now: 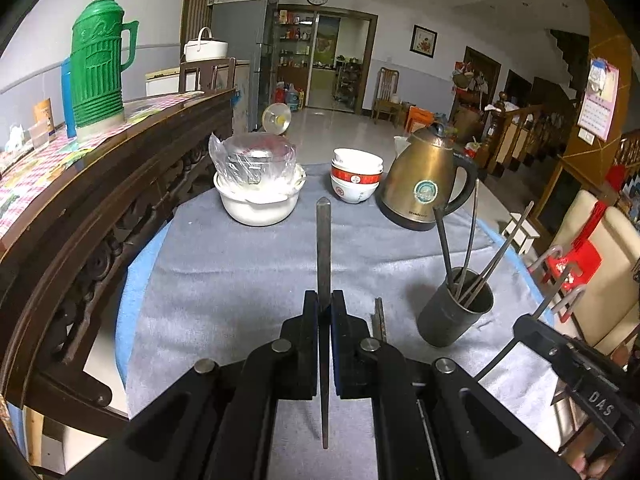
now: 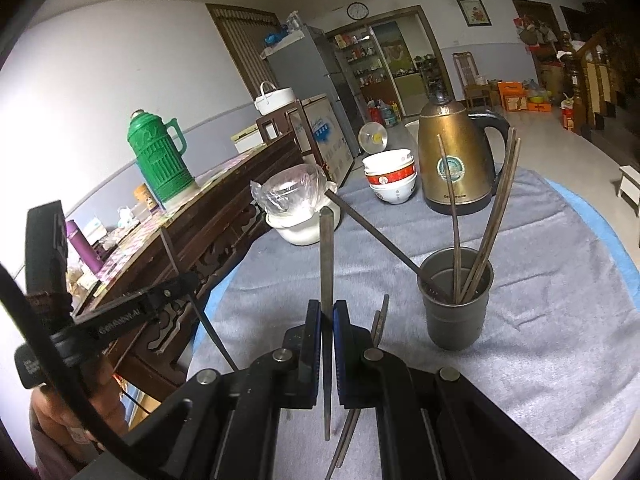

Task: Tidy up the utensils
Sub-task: 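Carry both upright chopsticks above the grey holder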

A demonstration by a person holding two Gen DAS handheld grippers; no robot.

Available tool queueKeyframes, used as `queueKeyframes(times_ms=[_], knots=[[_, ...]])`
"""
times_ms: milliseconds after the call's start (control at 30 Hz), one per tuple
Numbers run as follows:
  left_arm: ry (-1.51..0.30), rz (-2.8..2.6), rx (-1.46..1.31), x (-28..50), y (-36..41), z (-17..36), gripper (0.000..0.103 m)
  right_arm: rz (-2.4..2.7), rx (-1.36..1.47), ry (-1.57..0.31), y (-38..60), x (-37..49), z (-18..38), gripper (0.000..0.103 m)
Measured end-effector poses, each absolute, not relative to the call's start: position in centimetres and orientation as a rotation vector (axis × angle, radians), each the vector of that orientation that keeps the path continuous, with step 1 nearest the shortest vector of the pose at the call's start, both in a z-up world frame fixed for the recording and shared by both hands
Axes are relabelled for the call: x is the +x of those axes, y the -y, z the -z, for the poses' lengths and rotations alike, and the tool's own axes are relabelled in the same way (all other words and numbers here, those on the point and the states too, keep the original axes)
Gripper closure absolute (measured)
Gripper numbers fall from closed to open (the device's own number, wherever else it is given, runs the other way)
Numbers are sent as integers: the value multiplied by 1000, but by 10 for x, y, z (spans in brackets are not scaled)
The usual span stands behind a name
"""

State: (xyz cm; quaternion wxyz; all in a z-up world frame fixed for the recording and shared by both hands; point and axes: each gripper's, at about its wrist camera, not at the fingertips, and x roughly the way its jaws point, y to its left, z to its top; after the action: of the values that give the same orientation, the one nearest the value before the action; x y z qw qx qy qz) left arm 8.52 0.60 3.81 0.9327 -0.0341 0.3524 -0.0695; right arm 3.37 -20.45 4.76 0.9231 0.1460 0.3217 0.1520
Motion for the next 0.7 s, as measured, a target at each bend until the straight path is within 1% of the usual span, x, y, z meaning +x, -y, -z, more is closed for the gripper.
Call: queueKeyframes(times_ms=[300, 700], knots=[[-687, 113, 3, 82, 6, -41, 97, -299, 320, -645, 212, 31, -51, 97], [-689, 96, 25, 81, 7, -39, 97, -306, 326, -645, 208, 29, -51, 97]])
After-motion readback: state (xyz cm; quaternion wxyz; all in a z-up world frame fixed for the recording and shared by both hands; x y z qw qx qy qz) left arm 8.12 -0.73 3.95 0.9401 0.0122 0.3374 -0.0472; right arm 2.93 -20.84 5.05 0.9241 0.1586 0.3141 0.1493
